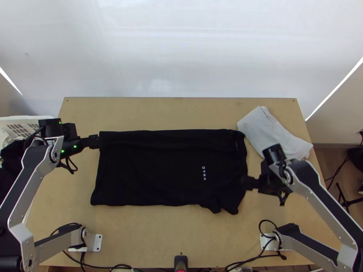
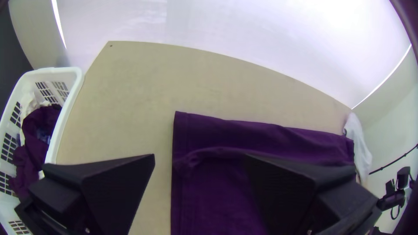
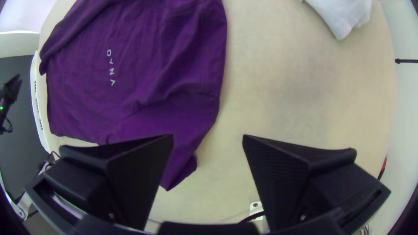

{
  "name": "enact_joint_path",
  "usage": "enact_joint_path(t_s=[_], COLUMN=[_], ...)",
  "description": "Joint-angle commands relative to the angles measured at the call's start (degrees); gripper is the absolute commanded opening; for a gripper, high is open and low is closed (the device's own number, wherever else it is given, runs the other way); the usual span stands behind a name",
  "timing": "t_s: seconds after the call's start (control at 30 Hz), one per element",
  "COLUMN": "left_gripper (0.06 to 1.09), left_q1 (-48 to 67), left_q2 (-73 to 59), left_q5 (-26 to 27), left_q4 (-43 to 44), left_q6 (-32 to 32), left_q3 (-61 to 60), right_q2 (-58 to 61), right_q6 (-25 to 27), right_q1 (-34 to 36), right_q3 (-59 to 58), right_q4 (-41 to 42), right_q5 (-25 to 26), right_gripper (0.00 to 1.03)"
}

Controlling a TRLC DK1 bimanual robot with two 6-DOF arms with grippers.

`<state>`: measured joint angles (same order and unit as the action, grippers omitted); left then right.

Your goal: Fold the t-shirt

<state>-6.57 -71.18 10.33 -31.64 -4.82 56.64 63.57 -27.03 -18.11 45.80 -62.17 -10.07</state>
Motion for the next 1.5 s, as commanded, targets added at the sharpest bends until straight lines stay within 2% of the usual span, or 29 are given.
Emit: enact_joint_path(t_s=[0.0, 0.03, 0.13, 0.17, 0.23, 0.3, 0.63, 0.9, 1.0, 1.17, 1.2, 1.27, 1.4, 1.43, 1.47], left_gripper=[1.04, 1.04, 1.04, 1.04, 1.04, 1.04, 1.04, 1.04, 1.04, 1.04, 1.04, 1.04, 1.04, 1.04, 1.04], left_q1=[1.0, 1.0, 1.0, 1.0, 1.0, 0.9, 0.5, 0.4, 0.3, 0.3, 0.3, 0.3, 1.7, 2.6, 3.4], left_q2=[2.7, 3.0, 3.9, 4.2, 4.6, 5.2, 6.2, 6.7, 6.7, 6.6, 6.6, 6.6, 6.6, 6.4, 6.1], left_q5=[0.4, 0.3, 0.3, 0.4, 0.4, 0.3, 0.3, 0.3, 0.3, 0.3, 0.3, 0.2, 0.3, 0.2, 0.1], left_q4=[-1.2, -1.5, -2.2, -2.4, -2.8, -2.9, -3.3, -3.4, -3.4, -3.4, -3.4, -4.0, -12.7, -16.2, -19.8], left_q6=[-1.8, -1.8, -1.9, -1.9, -1.9, -1.9, -2.0, -1.9, -1.9, -1.8, -1.7, -0.8, 3.5, 4.6, 5.9], left_q3=[0.4, 0.4, 0.2, 0.1, 0.0, -0.2, -0.9, -0.8, -0.9, -0.9, -0.9, -1.0, 0.8, 1.7, 2.5], right_q2=[-3.8, -3.5, -2.2, -1.9, -0.8, 0.4, 6.5, 7.3, 8.8, 10.1, 10.1, 10.1, 8.9, 8.3, 7.7], right_q6=[-4.7, -4.5, -4.7, -4.6, -5.1, -5.3, -4.6, -4.5, -4.5, -4.7, -4.7, -3.6, -3.3, -3.1, -3.1], right_q1=[-5.4, -5.8, -10.2, -11.9, -14.4, -15.9, -16.0, -15.6, -15.6, -15.6, -15.5, -15.3, -15.4, -15.4, -15.3], right_q3=[-6.0, -6.6, -7.4, -7.5, -7.8, -7.9, -7.1, -6.2, -6.4, -6.0, -6.0, -5.8, -5.8, -5.7, -5.5], right_q4=[1.9, 2.9, 3.5, 3.5, 3.5, 3.5, 10.1, 11.2, 12.3, 13.1, 13.1, 13.6, 13.2, 13.1, 13.1], right_q5=[-0.1, -0.1, -0.1, -0.1, -0.1, -0.1, 0.0, 0.4, 0.4, 0.5, 0.6, 2.2, 2.8, 2.9, 3.2], right_gripper=[0.29, 0.26, 0.26, 0.28, 0.40, 0.41, 0.41, 0.41, 0.55, 0.55, 0.47, 0.13, 0.12, 0.03, 0.03])
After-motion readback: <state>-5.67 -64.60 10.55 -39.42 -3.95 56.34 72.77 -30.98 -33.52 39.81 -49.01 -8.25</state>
